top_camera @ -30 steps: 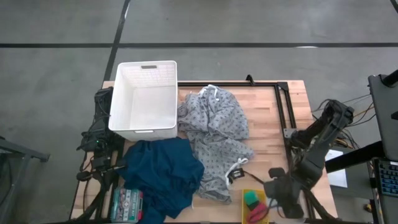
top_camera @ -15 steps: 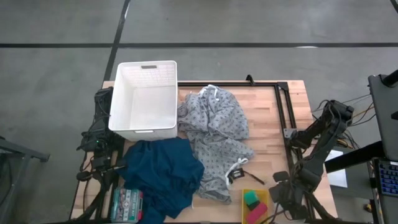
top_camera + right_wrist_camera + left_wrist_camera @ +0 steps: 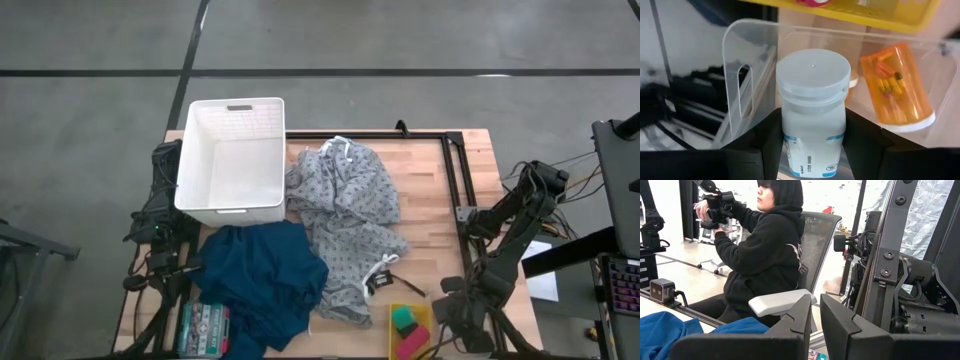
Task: Pick & Place Medicine items
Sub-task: Put the white blue pill bottle into the transparent bin, then put the gray patient gown into the white laundry bin
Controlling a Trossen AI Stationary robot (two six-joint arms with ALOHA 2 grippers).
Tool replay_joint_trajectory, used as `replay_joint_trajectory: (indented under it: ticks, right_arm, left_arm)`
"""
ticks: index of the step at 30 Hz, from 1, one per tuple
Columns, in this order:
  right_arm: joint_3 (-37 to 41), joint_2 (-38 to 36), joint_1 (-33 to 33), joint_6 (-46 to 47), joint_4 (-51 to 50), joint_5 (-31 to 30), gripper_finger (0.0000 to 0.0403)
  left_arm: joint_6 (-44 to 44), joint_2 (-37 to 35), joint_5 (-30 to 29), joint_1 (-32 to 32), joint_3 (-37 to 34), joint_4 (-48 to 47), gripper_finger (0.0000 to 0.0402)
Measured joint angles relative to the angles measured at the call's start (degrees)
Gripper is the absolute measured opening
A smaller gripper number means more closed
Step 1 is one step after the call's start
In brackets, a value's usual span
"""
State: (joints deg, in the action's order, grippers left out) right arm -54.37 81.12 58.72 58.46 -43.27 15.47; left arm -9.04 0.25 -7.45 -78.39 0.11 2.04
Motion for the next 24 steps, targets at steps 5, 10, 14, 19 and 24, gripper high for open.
replay_joint_trajectory:
  ticks: [5,10,14,19,24]
  right_arm:
    - [0.1,0.0,0.0,1.7,0.4,-0.2,0.0196]
    - [0.3,0.0,0.0,1.6,0.3,-0.4,0.0219]
    - [0.3,0.0,0.0,1.5,0.3,-0.4,0.0237]
    - [0.3,0.0,0.0,1.4,0.3,-0.4,0.0252]
    - [0.3,0.0,0.0,1.3,0.3,-0.5,0.0253]
  left_arm:
    - [0.0,0.0,0.0,0.0,0.0,0.0,0.0047]
    - [0.0,0.0,0.0,0.0,0.0,0.0,0.0047]
    - [0.0,0.0,0.0,0.0,0.0,0.0,0.0047]
    - [0.0,0.0,0.0,0.0,0.0,0.0,0.0047]
    - [0.0,0.0,0.0,0.0,0.0,0.0,0.0047]
